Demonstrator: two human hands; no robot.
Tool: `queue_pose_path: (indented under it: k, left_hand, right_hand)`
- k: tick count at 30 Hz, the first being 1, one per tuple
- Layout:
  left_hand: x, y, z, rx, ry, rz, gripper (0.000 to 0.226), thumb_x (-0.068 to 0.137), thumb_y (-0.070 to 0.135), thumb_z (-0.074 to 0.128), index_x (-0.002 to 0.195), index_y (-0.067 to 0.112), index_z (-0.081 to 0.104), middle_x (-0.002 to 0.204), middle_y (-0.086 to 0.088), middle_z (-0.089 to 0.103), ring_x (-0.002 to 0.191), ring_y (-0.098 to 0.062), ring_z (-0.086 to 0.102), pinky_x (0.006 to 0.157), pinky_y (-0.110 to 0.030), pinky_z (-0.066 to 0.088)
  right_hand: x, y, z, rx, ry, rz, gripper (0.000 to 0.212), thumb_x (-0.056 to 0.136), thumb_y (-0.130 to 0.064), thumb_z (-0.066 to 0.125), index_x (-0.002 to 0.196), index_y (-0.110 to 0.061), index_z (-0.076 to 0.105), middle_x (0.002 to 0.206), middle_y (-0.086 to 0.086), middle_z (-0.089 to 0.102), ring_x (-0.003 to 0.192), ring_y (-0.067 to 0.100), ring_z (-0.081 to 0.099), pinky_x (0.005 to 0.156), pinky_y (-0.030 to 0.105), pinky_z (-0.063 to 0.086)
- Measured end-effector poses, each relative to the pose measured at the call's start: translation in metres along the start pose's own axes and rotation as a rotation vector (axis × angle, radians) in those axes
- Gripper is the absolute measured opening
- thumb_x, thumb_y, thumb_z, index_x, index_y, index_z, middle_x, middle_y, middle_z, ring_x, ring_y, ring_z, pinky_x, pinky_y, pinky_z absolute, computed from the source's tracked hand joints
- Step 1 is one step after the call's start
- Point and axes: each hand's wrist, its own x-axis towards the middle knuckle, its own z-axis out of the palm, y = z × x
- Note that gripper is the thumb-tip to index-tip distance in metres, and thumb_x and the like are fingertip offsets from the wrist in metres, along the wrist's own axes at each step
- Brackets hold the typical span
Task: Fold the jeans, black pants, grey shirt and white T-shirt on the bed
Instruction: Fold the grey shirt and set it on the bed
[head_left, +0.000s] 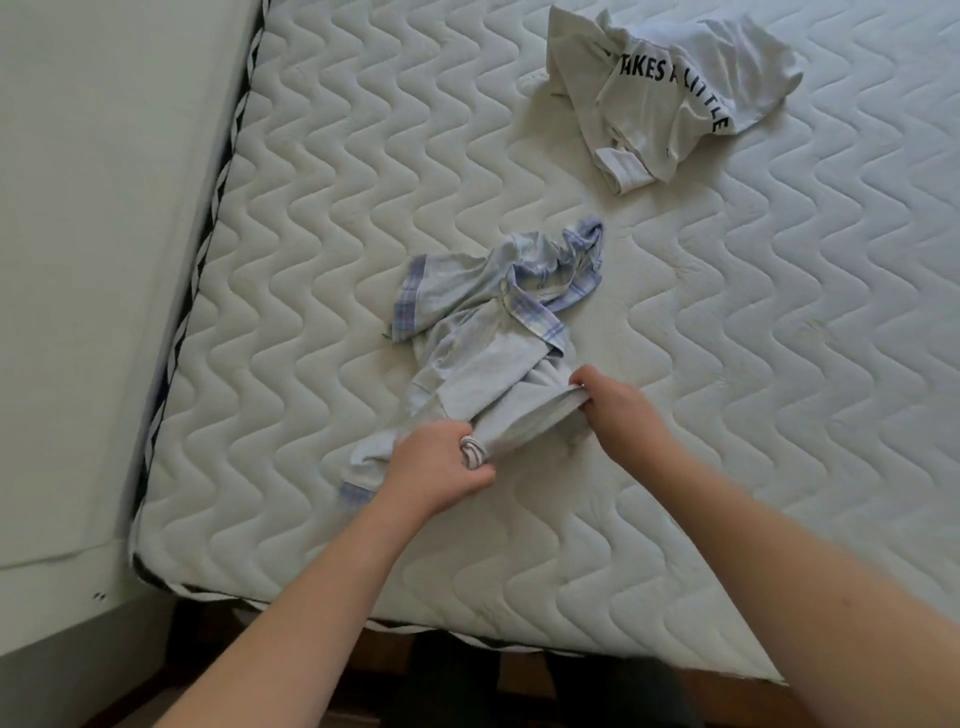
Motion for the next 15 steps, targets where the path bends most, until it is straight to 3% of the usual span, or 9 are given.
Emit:
queue_pose_path:
  k: [4, 8, 10, 12, 15]
  left_hand:
    - [-0.037, -0.003, -0.011, 0.007, 0.04, -0.013, 0.015, 0.078, 0.023, 0.062, 0.087, 0.016, 0.053, 0.093, -0.006, 0.056, 0.093, -0.031, 0.056, 0.075, -0.038, 0.044]
    - [-0.059, 0.011, -0.042, -0.182, 0.192, 0.001, 0.017, 0.084, 0.009, 0.052, 0.085, 0.019, 0.038, 0.074, -0.005, 0.051, 0.074, -0.034, 0.052, 0.059, -0.038, 0.036]
    - [-0.062, 0.023, -0.062, -0.234, 0.237, 0.033, 0.013, 0.086, 0.006, 0.049, 0.093, 0.017, 0.046, 0.077, -0.006, 0.058, 0.076, -0.034, 0.055, 0.063, -0.039, 0.04]
    - [-0.062, 0.037, -0.083, -0.318, 0.271, 0.062, 0.02, 0.085, 0.002, 0.047, 0.098, 0.015, 0.054, 0.081, -0.002, 0.061, 0.082, -0.029, 0.056, 0.067, -0.034, 0.039]
    - [-0.062, 0.058, -0.114, -0.517, 0.33, 0.033, 0.024, 0.086, 0.001, 0.044, 0.092, 0.017, 0.061, 0.078, 0.003, 0.06, 0.077, -0.02, 0.054, 0.065, -0.03, 0.038]
  right_hand:
    - [-0.052, -0.005, -0.02, -0.004, 0.02, -0.014, 0.01, 0.097, -0.017, 0.051, 0.101, -0.012, 0.058, 0.1, 0.007, 0.057, 0.089, 0.027, 0.052, 0.075, 0.034, 0.036]
    - [-0.088, -0.023, -0.04, 0.291, 0.087, 0.182, 0.022, 0.103, -0.023, 0.042, 0.082, -0.026, 0.047, 0.079, -0.005, 0.052, 0.077, 0.02, 0.046, 0.059, 0.028, 0.027]
    - [-0.098, -0.032, -0.052, 0.387, 0.153, 0.227, 0.021, 0.103, -0.023, 0.041, 0.087, -0.02, 0.055, 0.081, 0.001, 0.057, 0.078, 0.022, 0.049, 0.057, 0.026, 0.028]
    - [-0.103, -0.04, -0.066, 0.428, 0.182, 0.235, 0.018, 0.102, -0.026, 0.043, 0.096, -0.016, 0.057, 0.087, 0.004, 0.06, 0.083, 0.022, 0.052, 0.065, 0.03, 0.03]
    - [-0.107, -0.046, -0.089, 0.411, 0.168, 0.192, 0.016, 0.096, -0.04, 0.055, 0.092, -0.024, 0.055, 0.076, -0.006, 0.056, 0.074, 0.013, 0.052, 0.065, 0.031, 0.035]
